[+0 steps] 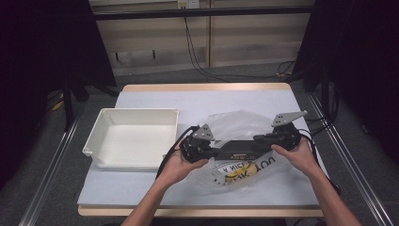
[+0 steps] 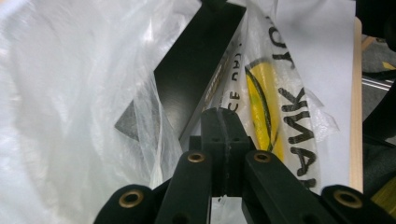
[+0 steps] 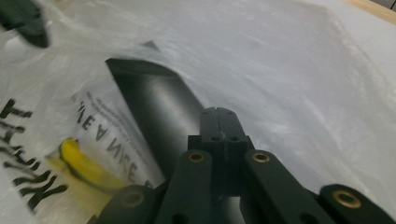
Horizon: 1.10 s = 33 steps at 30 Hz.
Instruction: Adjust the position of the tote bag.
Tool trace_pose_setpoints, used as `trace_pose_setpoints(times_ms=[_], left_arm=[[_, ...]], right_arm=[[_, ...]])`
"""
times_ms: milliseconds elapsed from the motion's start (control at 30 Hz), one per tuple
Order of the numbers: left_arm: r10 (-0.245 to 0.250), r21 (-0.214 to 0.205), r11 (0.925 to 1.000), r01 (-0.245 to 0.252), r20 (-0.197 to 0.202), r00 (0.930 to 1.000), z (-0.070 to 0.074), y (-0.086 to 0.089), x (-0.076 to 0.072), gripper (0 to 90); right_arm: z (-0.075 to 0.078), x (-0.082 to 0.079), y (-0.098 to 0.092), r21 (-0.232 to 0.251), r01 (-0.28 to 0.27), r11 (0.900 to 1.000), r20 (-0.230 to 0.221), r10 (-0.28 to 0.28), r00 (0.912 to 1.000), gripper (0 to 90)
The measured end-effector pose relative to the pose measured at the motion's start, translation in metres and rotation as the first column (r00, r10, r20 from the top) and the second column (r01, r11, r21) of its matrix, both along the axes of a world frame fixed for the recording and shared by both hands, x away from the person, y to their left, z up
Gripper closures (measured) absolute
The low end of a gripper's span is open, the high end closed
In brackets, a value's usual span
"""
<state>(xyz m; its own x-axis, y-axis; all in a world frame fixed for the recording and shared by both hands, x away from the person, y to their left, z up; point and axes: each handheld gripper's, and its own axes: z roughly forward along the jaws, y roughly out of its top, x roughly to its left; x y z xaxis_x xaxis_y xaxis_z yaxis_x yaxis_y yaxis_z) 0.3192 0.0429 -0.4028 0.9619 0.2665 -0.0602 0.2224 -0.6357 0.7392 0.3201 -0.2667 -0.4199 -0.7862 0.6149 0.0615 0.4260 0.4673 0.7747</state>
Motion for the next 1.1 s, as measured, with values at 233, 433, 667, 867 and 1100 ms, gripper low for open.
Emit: trace_pose_setpoints(times_ms=[233,433,667,867,1100], left_arm=[[-0.029,0.163,0.9862,0.027,0.011,0.9995,-0.024,-0.017,-0.001,90.0],[0.035,0.205,0.9778,-0.040,0.030,0.9989,-0.026,-0.008,0.012,90.0],[0.086,0.218,0.9718,-0.091,0.033,0.9958,-0.025,0.002,0.026,90.0],[0.161,0.224,0.9607,-0.164,0.031,0.9864,-0.023,0.001,0.037,90.0],[0.191,0.305,0.9329,-0.192,0.031,0.9810,-0.024,-0.008,0.047,90.0]], right_arm=[[-0.007,-0.024,0.002,0.000,-0.036,0.9994,-0.003,0.036,0.9994,90.0],[-0.013,-0.037,-0.005,-0.021,-0.027,0.9994,-0.003,0.027,0.9996,90.0],[-0.026,-0.050,-0.015,-0.024,-0.011,0.9997,-0.030,0.010,0.9995,90.0],[-0.037,-0.054,-0.020,-0.039,0.000,0.9992,-0.050,-0.002,0.9988,90.0],[-0.047,-0.062,-0.028,-0.048,0.017,0.9987,-0.064,-0.020,0.9978,90.0]])
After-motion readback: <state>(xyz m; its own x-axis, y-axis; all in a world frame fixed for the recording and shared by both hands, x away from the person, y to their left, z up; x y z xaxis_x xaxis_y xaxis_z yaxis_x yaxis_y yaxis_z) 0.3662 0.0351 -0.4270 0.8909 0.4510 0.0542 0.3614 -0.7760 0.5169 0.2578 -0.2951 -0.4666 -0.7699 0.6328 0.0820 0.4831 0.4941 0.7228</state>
